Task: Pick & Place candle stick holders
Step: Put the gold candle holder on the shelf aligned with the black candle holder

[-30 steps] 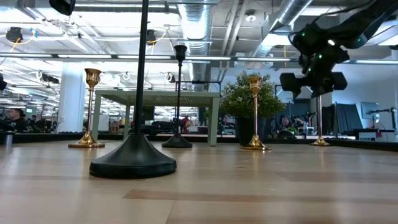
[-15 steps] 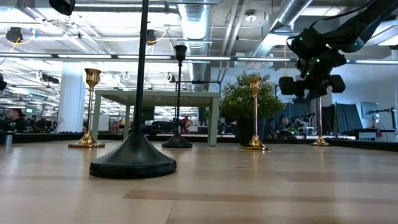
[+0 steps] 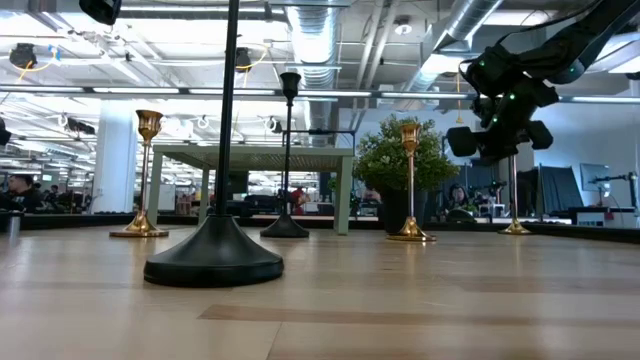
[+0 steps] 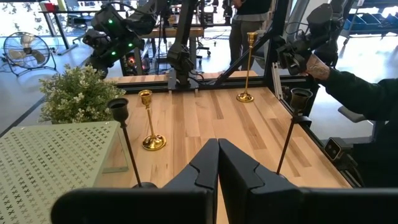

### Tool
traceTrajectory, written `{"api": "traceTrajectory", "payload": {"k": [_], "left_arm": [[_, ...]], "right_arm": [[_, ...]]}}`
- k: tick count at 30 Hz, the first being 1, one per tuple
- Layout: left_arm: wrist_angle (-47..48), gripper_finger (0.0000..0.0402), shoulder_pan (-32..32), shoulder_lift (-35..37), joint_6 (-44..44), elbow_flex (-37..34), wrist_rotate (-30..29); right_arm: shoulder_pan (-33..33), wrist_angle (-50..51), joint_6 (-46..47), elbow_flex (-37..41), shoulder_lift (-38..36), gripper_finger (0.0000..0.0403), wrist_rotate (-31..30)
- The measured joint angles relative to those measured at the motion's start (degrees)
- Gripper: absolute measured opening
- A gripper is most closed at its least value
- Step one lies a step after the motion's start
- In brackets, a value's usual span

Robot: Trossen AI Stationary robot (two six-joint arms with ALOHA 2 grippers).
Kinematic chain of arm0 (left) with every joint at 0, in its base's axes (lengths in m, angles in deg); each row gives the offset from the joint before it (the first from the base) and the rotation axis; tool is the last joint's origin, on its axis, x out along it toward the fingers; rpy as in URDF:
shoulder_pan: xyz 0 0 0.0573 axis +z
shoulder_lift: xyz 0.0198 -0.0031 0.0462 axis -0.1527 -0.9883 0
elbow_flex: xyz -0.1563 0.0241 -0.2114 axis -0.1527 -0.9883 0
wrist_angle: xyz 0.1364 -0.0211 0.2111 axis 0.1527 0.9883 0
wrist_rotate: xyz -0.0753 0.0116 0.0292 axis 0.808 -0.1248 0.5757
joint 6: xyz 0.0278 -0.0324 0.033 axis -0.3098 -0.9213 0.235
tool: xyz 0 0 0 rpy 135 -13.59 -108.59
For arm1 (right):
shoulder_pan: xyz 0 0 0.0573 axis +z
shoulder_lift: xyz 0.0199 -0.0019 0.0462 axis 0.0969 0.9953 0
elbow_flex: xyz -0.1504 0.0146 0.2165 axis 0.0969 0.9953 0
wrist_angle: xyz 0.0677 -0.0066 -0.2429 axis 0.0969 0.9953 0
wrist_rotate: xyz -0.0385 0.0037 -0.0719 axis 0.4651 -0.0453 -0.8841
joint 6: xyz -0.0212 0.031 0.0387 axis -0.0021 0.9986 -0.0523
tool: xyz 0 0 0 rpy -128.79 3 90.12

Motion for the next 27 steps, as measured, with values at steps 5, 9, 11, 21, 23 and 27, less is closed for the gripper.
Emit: {"api": "traceTrajectory", "payload": {"k": [5, 9, 11, 21, 23, 27], "left_arm": [[0.0, 0.001, -0.01, 0.0, 0.0, 0.0, 0.02], [0.0, 0.001, 0.0, 0.0, 0.0, 0.0, 0.01], [0.0, 0.001, 0.0, 0.0, 0.0, 0.0, 0.0], [0.0, 0.001, 0.0, -0.02, 0.0, 0.0, 0.0], [0.0, 0.001, 0.0, -0.02, 0.0, 0.0, 0.02], [0.02, 0.001, 0.0, -0.02, 0.0, 0.0, 0.02]], "right_arm": [[2.14, 3.58, 1.98, 0.0, -2.16, 0.0001, 1.45], [4.63, 14.44, 10.4, 0.0, -6.13, 0.0, -3.5], [6.04, 18.8, 15.37, 0.0, -8.09, 0.0, -7.77], [7.74, 19.98, 22.67, 0.0, -11.94, 0.0001, -11.39], [7.18, 20.12, 21.46, 0.0, -11.36, 0.0001, -11.02], [6.65, 20.29, 21.25, 0.0, -9.67, 0.0004, -10.96]]}}
